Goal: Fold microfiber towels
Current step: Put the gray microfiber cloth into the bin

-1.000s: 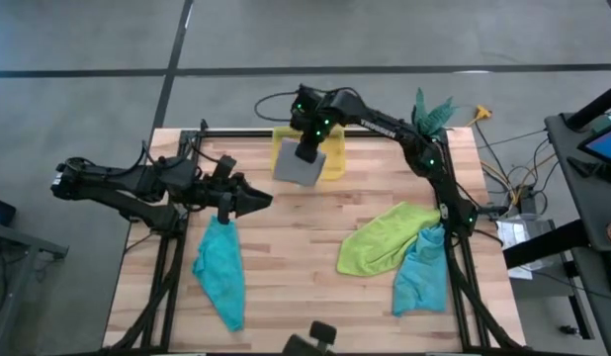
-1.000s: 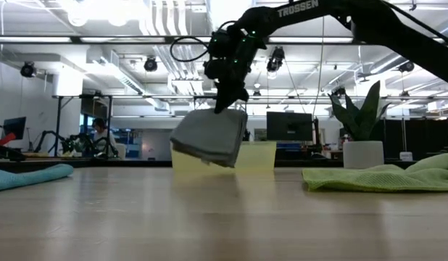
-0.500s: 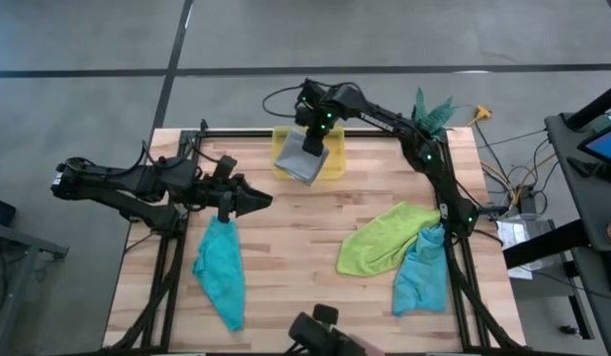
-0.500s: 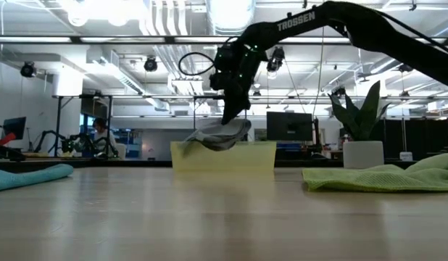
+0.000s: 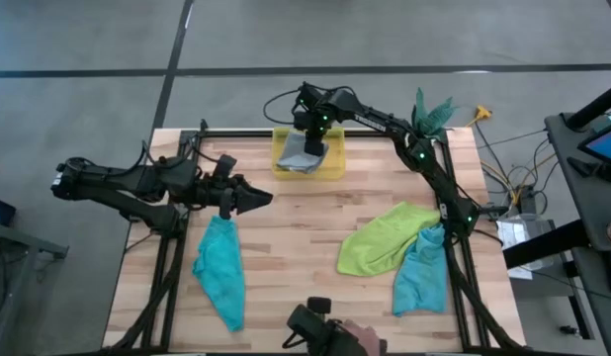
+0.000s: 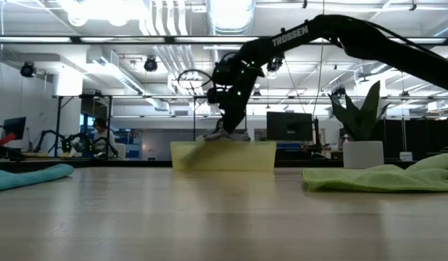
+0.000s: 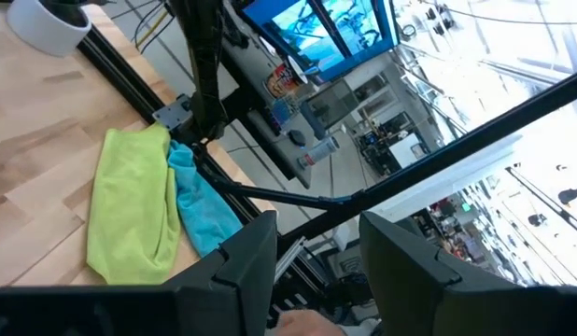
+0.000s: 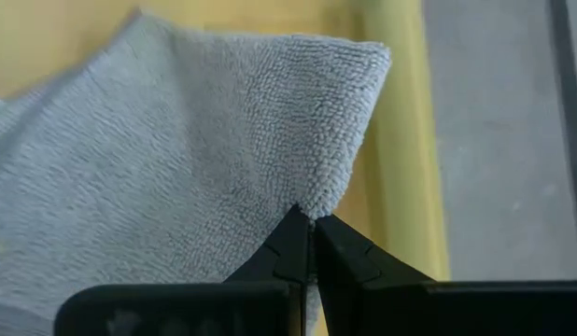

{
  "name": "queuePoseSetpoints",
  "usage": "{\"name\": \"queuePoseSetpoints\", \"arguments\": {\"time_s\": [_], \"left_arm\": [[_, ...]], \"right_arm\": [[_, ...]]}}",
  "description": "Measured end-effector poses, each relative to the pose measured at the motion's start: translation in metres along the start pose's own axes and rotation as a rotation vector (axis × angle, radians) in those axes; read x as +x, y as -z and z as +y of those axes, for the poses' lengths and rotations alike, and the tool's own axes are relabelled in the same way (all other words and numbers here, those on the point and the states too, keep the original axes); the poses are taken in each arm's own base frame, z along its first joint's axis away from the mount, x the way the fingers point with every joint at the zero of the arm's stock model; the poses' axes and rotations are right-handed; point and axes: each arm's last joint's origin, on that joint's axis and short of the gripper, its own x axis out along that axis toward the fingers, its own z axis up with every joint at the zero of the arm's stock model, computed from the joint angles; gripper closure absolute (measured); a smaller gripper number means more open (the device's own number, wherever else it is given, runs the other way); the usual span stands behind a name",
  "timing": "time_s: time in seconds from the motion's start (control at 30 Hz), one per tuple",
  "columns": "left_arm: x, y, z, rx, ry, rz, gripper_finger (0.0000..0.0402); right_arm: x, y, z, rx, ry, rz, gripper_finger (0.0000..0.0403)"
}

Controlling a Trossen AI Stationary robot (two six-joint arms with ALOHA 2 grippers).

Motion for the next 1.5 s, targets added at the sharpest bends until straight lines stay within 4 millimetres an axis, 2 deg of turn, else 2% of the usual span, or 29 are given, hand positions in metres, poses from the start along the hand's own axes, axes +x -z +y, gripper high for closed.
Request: {"name": "queuePoseSetpoints", "arguments": {"time_s": [0.17,0.37,0.6,0.9,1.2,1.33,1.5], "left_arm": [[0.0,0.0,0.0,0.003,-0.002,-0.002,0.0262],[0.0,0.0,0.0,0.002,-0.005,-0.007,0.0262],[0.0,0.0,0.0,0.001,-0.004,-0.006,0.0262],[0.0,0.0,0.0,0.008,-0.004,-0.006,0.0262],[0.0,0.0,0.0,0.008,-0.003,-0.005,0.0262],[0.0,0.0,0.0,0.007,-0.001,-0.003,0.0262],[-0.001,-0.001,0.0,0.008,0.002,-0.005,0.0262]], "right_arm": [[0.007,0.001,-0.004,-0.045,0.068,0.026,0.0395],[0.006,-0.008,-0.012,-0.138,0.154,-0.06,0.0395],[0.009,-0.008,-0.01,-0.211,0.09,-0.09,0.0395],[0.014,-0.004,-0.006,-0.208,0.015,-0.086,0.0394],[0.027,-0.001,-0.009,-0.142,0.108,-0.071,0.0394],[0.023,-0.005,-0.011,-0.068,0.122,-0.105,0.039],[0.009,-0.015,-0.013,-0.035,0.145,-0.155,0.0371]]}}
